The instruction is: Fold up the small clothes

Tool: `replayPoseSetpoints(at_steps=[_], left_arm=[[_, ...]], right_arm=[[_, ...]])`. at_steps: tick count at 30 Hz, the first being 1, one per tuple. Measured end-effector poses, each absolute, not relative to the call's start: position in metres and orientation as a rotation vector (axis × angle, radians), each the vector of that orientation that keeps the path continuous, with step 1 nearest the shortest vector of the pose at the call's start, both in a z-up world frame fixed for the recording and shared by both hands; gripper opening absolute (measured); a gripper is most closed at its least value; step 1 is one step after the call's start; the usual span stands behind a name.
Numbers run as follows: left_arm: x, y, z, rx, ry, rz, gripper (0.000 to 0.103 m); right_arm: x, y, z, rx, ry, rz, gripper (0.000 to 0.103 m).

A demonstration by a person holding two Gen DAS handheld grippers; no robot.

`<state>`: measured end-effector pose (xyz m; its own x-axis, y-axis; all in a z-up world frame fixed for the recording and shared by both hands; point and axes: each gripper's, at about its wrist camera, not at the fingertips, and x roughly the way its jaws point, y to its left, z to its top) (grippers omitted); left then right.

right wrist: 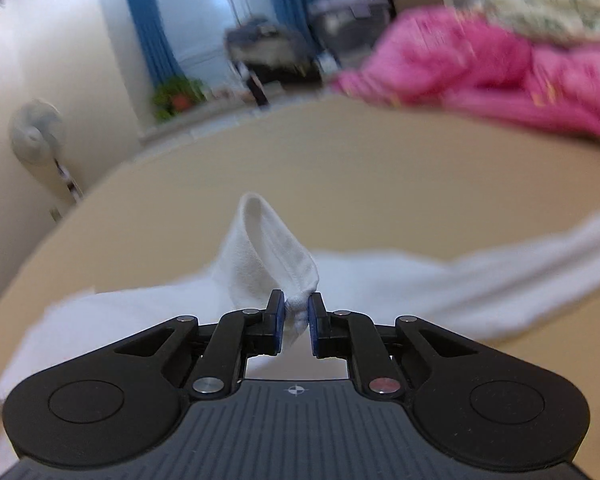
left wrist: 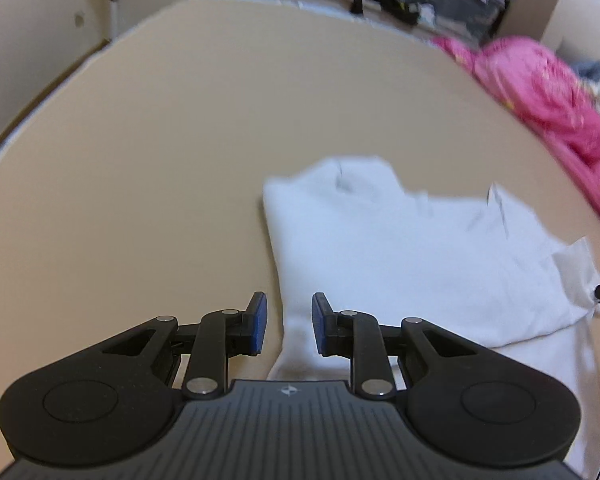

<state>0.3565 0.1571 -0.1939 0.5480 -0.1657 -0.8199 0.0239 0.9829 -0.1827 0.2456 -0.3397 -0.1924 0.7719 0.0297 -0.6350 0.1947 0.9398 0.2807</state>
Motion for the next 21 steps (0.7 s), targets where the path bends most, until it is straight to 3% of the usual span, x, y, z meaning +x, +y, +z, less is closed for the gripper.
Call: replayPoseSetpoints(at_steps=[4,6,9,10,11,12,13,17,21], left_arm=[[0.357,0.147,-0.209,-0.12,1.008,-0.101,0.026],[0.357,0.144,-0.21,-0.128,0.995,-0.117,0.026],[0.359,0.139,-0.217,-0.118,1.007,-0.129,0.027],[0.361,0.137,-0.221,-0.099,1.021,-0.119,0.027],[0.363,0.135,-0.226,-0.073,1.042,-0.106,0.028],[0.365,0.133,-0.232,-0.055,1.06,-0.097,0.03],[0.366,0.131,-0.234,-0.052,1.058,-0.096,0.03],[0.367,0.13,-0.231,-0.051,1.051,-0.097,0.03],[0.362,0.129,-0.225,-0.061,1.025,-0.099,0.03]], right_arm=[[0.248,-0.354,-0.208,0.493,0.719,-0.106,0.023],[0.253,-0.351,-0.207,0.51,0.703,-0.089,0.042],[0.259,-0.346,-0.213,0.474,0.758,-0.121,0.046],[0.261,-0.347,-0.215,0.46,0.779,-0.142,0.046],[0.262,-0.347,-0.217,0.448,0.8,-0.157,0.039],[0.262,-0.348,-0.219,0.44,0.815,-0.172,0.016],[0.261,-0.354,-0.218,0.457,0.802,-0.185,0.012],[0.246,-0.361,-0.187,0.456,0.636,-0.228,0.004],[0.245,-0.367,-0.186,0.442,0.635,-0.256,0.008]])
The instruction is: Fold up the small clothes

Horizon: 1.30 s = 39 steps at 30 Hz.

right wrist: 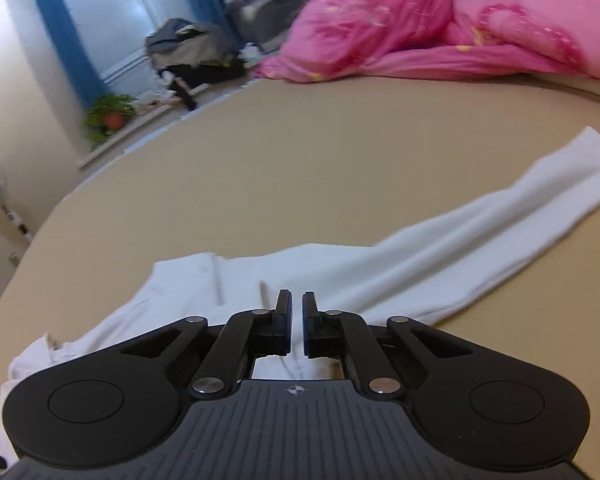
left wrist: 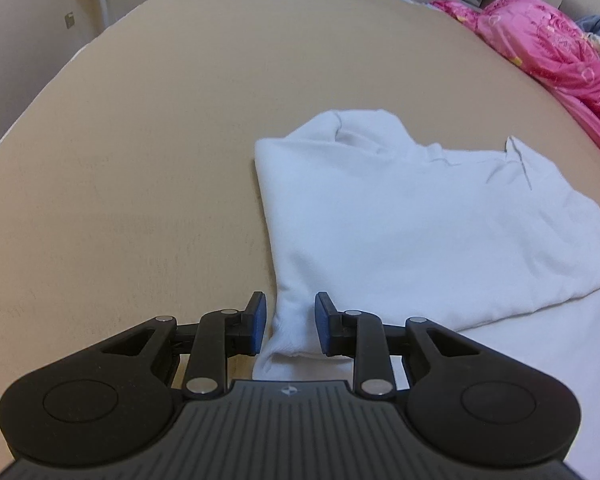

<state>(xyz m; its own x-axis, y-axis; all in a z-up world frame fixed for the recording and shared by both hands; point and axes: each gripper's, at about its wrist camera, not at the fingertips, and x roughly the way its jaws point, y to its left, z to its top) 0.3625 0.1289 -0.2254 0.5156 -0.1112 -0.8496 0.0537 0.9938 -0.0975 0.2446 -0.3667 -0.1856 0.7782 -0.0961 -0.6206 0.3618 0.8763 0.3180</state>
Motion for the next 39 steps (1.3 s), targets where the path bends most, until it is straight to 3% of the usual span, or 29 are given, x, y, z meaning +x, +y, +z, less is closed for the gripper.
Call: replayPoseSetpoints(at_steps=[4,6,8,13,17,32,39], left_arm=[[0.359,0.124,-0.221,-0.053,1.007,-0.111,0.03],[0.357,0.122,-0.224,-0.033,1.019,-0.105,0.03],[0.358,0.121,-0.23,-0.013,1.037,-0.095,0.03],[0.356,0.123,-0.23,-0.021,1.031,-0.099,0.03],[0.354,0.121,-0.233,-0.008,1.035,-0.102,0.03],[0.347,0.097,-0.204,0.0,0.927,-0.195,0.031],[0.358,0.085,-0.231,0.084,1.029,-0.167,0.032]], right_arm=[[0.243,-0.337,-0.181,0.366,0.613,-0.055,0.011],[0.255,-0.329,-0.201,0.321,0.773,-0.043,0.022],[0.261,-0.332,-0.225,0.305,0.914,-0.083,0.02],[0.25,-0.335,-0.202,0.313,0.803,-0.068,0.024],[0.25,-0.339,-0.213,0.292,0.892,-0.105,0.026],[0.252,-0.341,-0.198,0.251,0.887,-0.121,0.026],[0.245,-0.371,-0.188,0.283,0.867,-0.141,0.027]])
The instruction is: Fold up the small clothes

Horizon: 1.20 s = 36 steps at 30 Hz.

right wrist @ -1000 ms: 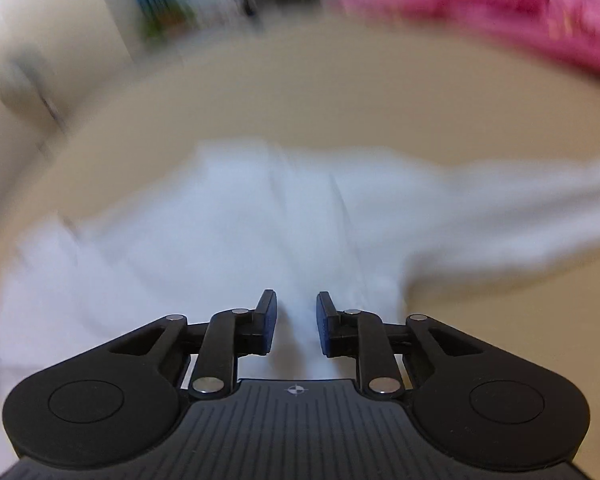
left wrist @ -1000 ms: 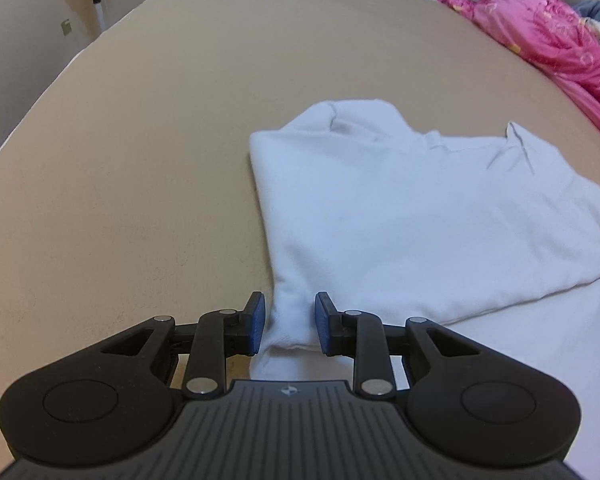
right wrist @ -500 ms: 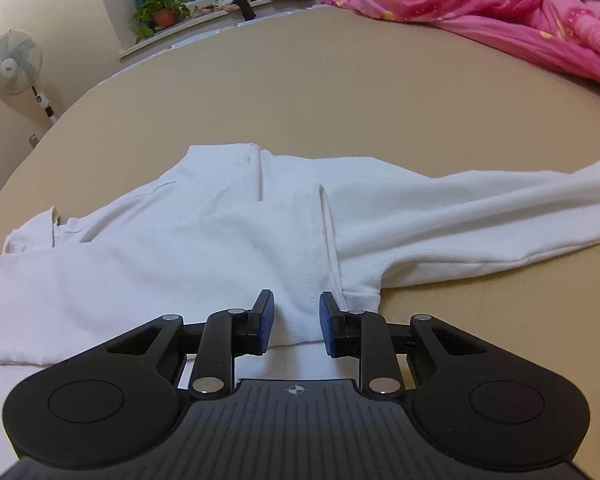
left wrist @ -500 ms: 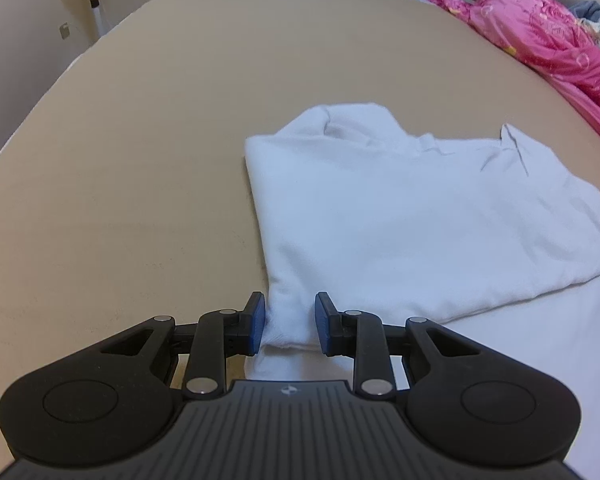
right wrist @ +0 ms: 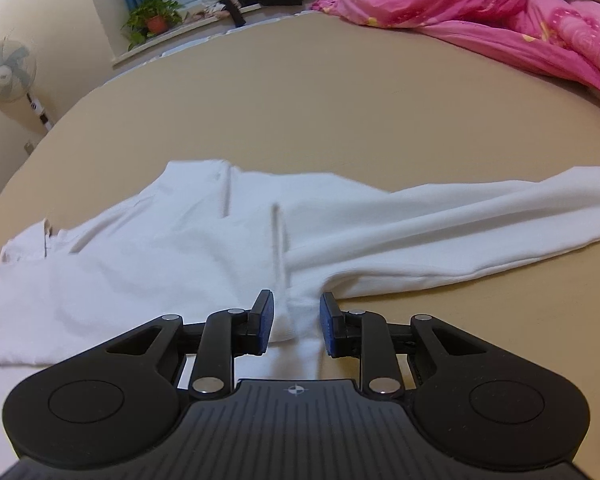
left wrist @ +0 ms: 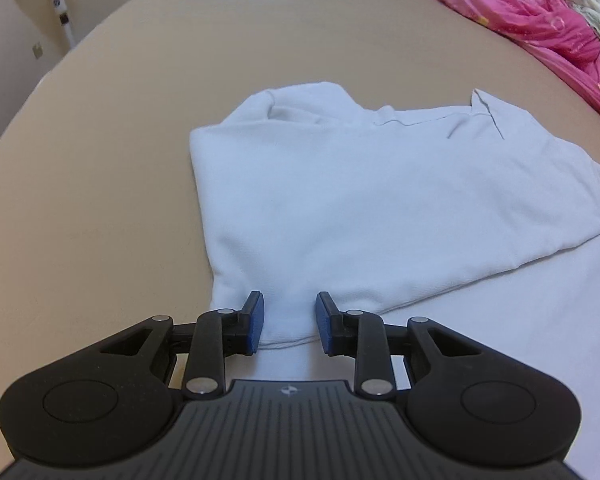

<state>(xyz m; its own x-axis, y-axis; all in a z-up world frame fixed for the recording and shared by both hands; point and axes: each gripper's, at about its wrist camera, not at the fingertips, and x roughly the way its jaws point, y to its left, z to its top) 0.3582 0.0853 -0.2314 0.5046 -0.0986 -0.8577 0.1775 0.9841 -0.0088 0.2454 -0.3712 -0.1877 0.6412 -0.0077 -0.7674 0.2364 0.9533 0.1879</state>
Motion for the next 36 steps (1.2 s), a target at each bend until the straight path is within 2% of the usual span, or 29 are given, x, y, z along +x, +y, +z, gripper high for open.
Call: replayPoseSetpoints(at_steps=[7,13,15,18,25,26,27,28,30,33,36], left_arm=[[0.361,0.082,-0.231,0.093,1.024,-0.177,0.033],[0.36,0.085,-0.23,0.11,1.016,-0.183,0.033],[0.361,0.084,-0.231,0.108,1.014,-0.183,0.033],[0.36,0.083,-0.232,0.106,1.009,-0.183,0.033],[0.357,0.083,-0.23,0.107,1.003,-0.185,0.033],[0.357,0.083,-0.23,0.107,1.003,-0.186,0.033],[0.357,0.083,-0.231,0.107,1.003,-0.185,0.033],[0.357,0.083,-0.231,0.106,1.003,-0.186,0.033],[0.357,0.084,-0.23,0.102,1.005,-0.185,0.033],[0.358,0.084,-0.23,0.099,1.009,-0.185,0.033],[0.36,0.087,-0.228,0.084,1.018,-0.189,0.033]], right_arm=[[0.224,-0.478,-0.169,0.425,0.774,-0.322,0.027],[0.202,-0.589,-0.184,0.549,0.692,-0.59,0.028],[0.197,-0.616,-0.195,0.608,0.668,-0.651,0.033],[0.193,-0.645,-0.214,0.708,0.631,-0.706,0.038],[0.2,-0.659,-0.236,0.743,0.579,-0.779,0.037],[0.201,-0.658,-0.236,0.737,0.57,-0.79,0.032],[0.202,-0.66,-0.236,0.732,0.563,-0.803,0.011],[0.202,-0.661,-0.237,0.736,0.549,-0.811,0.002],[0.199,-0.66,-0.233,0.723,0.513,-0.829,0.003],[0.211,-0.632,-0.208,0.553,0.459,-0.829,0.003],[0.237,-0.561,-0.165,0.364,0.377,-0.682,0.003]])
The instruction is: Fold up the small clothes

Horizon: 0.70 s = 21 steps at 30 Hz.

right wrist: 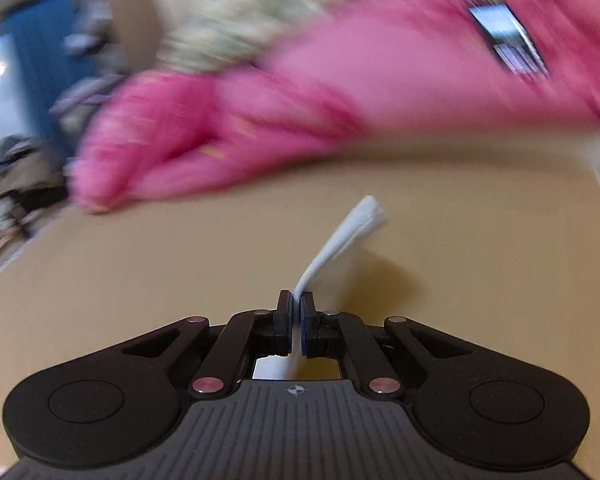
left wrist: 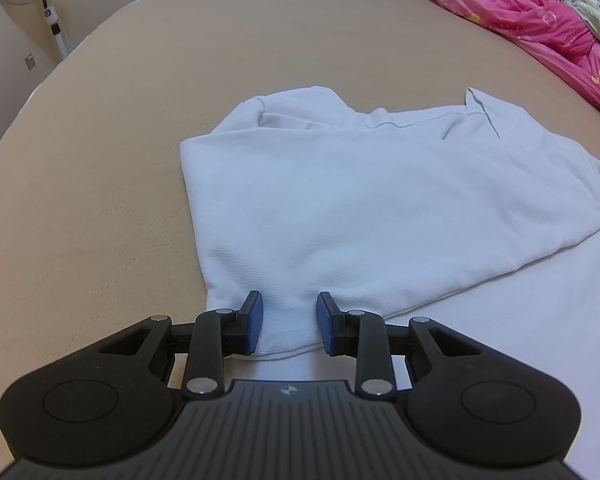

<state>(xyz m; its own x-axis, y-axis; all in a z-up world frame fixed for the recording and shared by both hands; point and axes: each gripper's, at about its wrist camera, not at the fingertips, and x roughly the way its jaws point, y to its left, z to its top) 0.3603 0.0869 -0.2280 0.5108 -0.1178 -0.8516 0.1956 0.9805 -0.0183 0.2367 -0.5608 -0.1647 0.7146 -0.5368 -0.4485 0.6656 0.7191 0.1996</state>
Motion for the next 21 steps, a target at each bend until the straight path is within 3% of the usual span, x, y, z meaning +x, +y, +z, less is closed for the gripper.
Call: replayPoseSetpoints(at_steps=[3,8,10,13,16,19,21], left_arm=[[0.363,0.096,-0.223,0.033,1.021,-0.18,0.034],[0.368,0.13,-0.202,-0.111,0.95,-0.1,0.032],[0.37,0.145,-0.193,-0.185,0.926,-0.082,0.023],[0.372,0.163,-0.184,-0.29,0.91,-0.084,0.021],[0.375,0.172,-0.185,-0.369,0.931,-0.118,0.021],[0.38,0.174,-0.19,-0.417,0.964,-0.14,0.021],[0.384,0.177,-0.195,-0.46,0.986,-0.15,0.022]], right_arm=[[0.252,-0.45,-0.129,0.182,0.305,-0.429,0.003],[0.253,-0.236,-0.114,0.126,0.307,0.08,0.003],[0.249,-0.158,-0.124,0.142,0.355,0.256,0.003],[0.249,-0.066,-0.166,0.123,0.548,0.454,0.006],[0.249,-0.028,-0.209,0.12,0.794,0.501,0.014],[0.235,-0.042,-0.206,0.107,0.774,0.498,0.019],[0.226,-0.06,-0.198,0.092,0.75,0.473,0.029]])
